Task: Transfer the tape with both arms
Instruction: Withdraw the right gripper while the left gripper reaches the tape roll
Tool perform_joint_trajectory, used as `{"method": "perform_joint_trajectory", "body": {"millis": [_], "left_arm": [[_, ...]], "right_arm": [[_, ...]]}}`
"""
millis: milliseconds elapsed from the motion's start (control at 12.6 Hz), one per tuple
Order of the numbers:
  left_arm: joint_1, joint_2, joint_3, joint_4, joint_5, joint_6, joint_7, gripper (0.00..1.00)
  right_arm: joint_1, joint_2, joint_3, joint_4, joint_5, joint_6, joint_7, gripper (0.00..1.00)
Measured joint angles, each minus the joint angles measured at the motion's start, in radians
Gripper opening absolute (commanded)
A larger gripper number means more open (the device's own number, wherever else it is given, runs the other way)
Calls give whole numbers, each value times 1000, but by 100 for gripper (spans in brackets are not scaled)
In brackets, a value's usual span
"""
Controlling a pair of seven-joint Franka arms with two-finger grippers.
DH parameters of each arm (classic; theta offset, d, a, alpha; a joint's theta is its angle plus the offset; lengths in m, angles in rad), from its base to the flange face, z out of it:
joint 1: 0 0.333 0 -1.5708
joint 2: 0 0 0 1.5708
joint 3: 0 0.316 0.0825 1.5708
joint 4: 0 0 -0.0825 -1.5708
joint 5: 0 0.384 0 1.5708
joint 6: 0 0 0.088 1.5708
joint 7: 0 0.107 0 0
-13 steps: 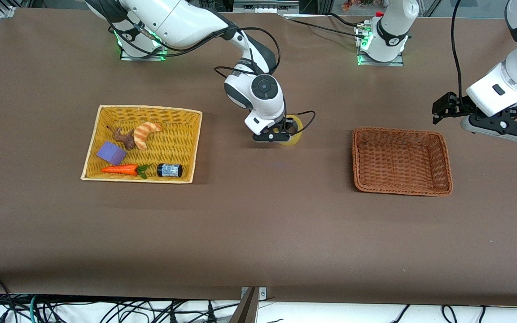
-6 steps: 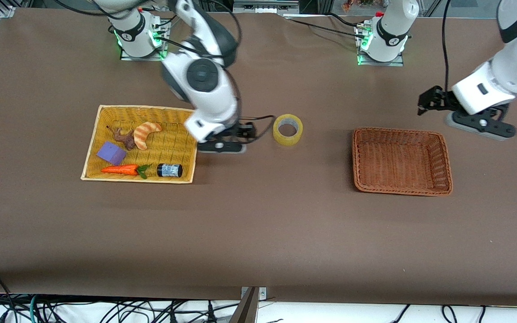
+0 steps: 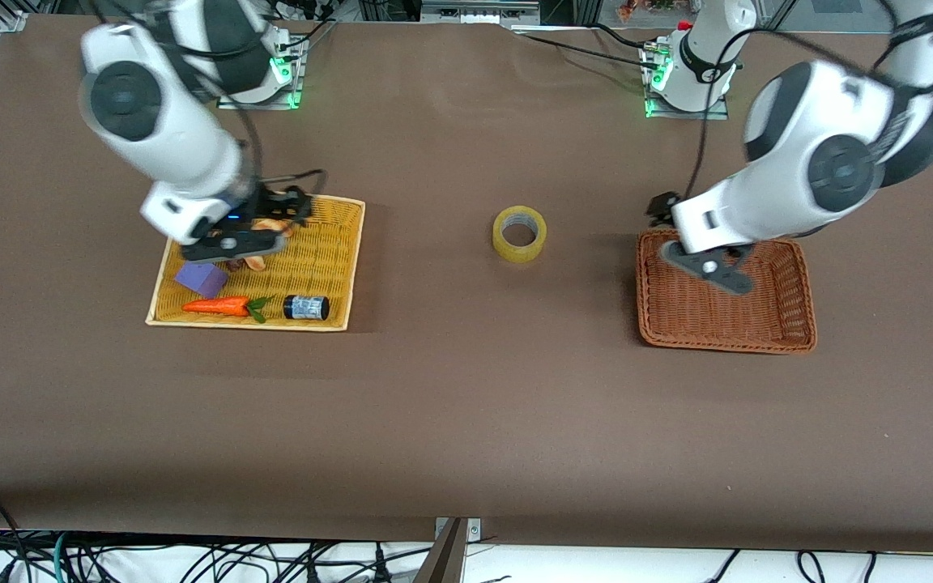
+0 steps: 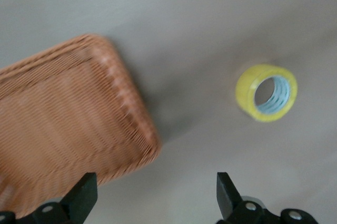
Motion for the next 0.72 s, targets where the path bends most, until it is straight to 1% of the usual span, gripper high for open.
{"method": "perform_joint_trajectory", "body": {"millis": [79,159,238,318,477,556,715], "left_arm": [[-2,31,-45,-28,0,69,-25,100],[-6,59,-92,-54,0,135,-79,100],[-23,86,-133,-76,8,199,-156,100],[-68,114,-155,-97,36,267,-252,100],[-167,174,-164,-123,83,359,-387,100],[-196,205,-164,-131,94,395,-406,100],[-209,267,-161,-137,159,451,-415,99]], "right_arm": [[-7,-21,-66,-6,10,-23,-109,100],[-13,-35,-120,-8,16,-43,-194,100],[-17,-46,-151,-8,18,-55,-242,100],[-18,-54,-164,-8,18,-59,-256,100],[-15,-63,-165,-8,18,-60,-258,100],[-12,-63,-164,-9,18,-60,-258,100],[-11,-63,-165,-9,18,-60,-258,100]]}}
